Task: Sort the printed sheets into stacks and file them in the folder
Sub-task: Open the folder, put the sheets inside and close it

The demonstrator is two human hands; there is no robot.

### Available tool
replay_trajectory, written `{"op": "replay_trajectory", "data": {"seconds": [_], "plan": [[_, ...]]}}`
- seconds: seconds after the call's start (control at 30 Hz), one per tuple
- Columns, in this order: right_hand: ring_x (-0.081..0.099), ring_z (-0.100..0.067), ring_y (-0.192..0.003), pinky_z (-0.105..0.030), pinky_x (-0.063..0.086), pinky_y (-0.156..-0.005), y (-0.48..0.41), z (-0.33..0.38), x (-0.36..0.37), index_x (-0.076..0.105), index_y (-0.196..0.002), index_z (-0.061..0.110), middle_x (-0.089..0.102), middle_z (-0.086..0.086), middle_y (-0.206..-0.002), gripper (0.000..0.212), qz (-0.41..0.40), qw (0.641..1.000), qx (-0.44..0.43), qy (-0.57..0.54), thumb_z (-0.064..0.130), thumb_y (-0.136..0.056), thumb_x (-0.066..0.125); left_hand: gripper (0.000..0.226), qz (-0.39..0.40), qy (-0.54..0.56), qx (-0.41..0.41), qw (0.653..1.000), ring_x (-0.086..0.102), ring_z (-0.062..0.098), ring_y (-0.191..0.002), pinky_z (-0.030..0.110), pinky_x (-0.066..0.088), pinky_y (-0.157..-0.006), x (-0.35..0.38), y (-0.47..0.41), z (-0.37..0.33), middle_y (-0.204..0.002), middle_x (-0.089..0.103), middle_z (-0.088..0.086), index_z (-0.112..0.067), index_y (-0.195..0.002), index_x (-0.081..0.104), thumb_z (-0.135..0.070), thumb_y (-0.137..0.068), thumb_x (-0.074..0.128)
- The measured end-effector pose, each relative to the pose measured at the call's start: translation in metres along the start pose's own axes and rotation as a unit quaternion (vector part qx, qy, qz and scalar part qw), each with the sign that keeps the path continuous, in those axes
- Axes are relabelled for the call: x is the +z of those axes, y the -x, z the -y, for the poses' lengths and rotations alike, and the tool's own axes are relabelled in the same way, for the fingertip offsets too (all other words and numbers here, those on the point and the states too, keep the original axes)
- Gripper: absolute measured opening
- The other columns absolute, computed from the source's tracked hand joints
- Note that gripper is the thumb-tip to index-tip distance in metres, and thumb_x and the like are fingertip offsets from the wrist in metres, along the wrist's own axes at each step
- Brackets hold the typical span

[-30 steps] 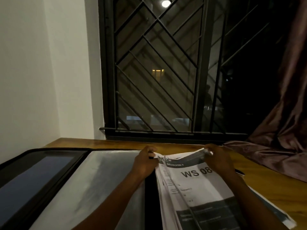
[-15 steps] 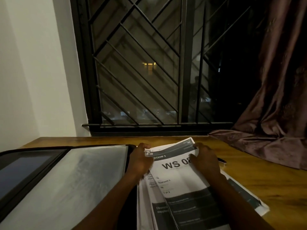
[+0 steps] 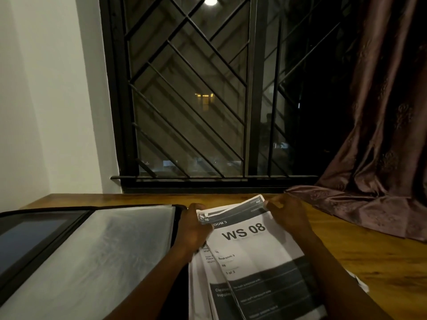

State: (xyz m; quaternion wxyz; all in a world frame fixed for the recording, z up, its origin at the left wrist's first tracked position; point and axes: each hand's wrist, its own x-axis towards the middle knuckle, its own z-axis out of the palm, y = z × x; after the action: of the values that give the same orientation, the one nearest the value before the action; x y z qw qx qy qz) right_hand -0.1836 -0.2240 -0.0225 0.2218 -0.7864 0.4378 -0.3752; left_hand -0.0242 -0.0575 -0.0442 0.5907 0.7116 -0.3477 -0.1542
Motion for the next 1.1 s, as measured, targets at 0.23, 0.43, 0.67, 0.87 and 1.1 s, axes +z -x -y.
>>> {"op": "replay_trajectory", "data": {"seconds": [0.23,0.43,0.67,0.87,1.1], "plan": [[0.042,-0.028,-0.126,-0.044,0.037,-0.106,0.004,-0.026,0.026,0.054,-0.127,0.021,0.051,-0.008,-0.133,0.053,0.038,0.981,0.051,0.184,0.057,-0.088,0.046,0.049,0.014,0.052,-0.034,0.998,0.060,0.017,-0.065,0.015,0.039,-0.037,0.002,-0.004,0.004,-0.112,0.059,0.013,-0.018,-0.120,0.049,0.004,-0.081,0.069],[0.046,-0.025,-0.121,-0.040,0.039,-0.101,0.000,-0.022,0.026,0.057,-0.124,0.021,0.055,-0.005,-0.130,0.046,0.015,0.991,0.033,0.131,0.050,-0.089,0.051,0.049,0.001,0.088,-0.055,0.995,0.064,0.025,-0.086,0.013,0.041,-0.039,0.006,-0.010,0.007,-0.120,0.055,0.011,-0.024,-0.116,0.051,0.001,-0.079,0.071],[0.040,-0.027,-0.129,-0.042,0.034,-0.108,0.003,-0.019,0.027,0.055,-0.125,0.019,0.051,-0.007,-0.134,0.046,0.024,0.988,0.034,0.152,0.048,-0.090,0.052,0.047,-0.002,0.036,-0.027,0.999,0.066,0.024,-0.088,0.018,0.048,-0.044,0.004,-0.014,0.011,-0.121,0.055,0.011,-0.021,-0.117,0.052,-0.001,-0.079,0.072],[0.051,-0.015,-0.080,-0.023,0.037,-0.061,0.006,0.011,-0.012,0.060,-0.092,0.016,0.062,-0.004,-0.095,0.004,0.031,0.999,-0.007,0.006,0.020,-0.092,0.060,0.041,-0.009,0.020,0.008,1.000,0.065,0.021,-0.079,0.016,0.043,-0.039,0.001,-0.007,0.006,-0.114,0.056,0.007,-0.023,-0.113,0.048,-0.017,-0.082,0.074],[0.058,-0.021,-0.084,-0.023,0.036,-0.074,-0.010,0.066,-0.064,0.068,-0.093,0.008,0.064,-0.008,-0.090,0.010,-0.024,0.996,-0.023,-0.077,0.016,-0.088,0.065,0.055,0.006,0.279,0.005,0.960,0.071,0.029,-0.095,0.052,0.057,-0.083,-0.012,0.007,-0.030,-0.111,0.070,0.010,-0.021,-0.124,0.051,-0.024,-0.077,0.080]]}}
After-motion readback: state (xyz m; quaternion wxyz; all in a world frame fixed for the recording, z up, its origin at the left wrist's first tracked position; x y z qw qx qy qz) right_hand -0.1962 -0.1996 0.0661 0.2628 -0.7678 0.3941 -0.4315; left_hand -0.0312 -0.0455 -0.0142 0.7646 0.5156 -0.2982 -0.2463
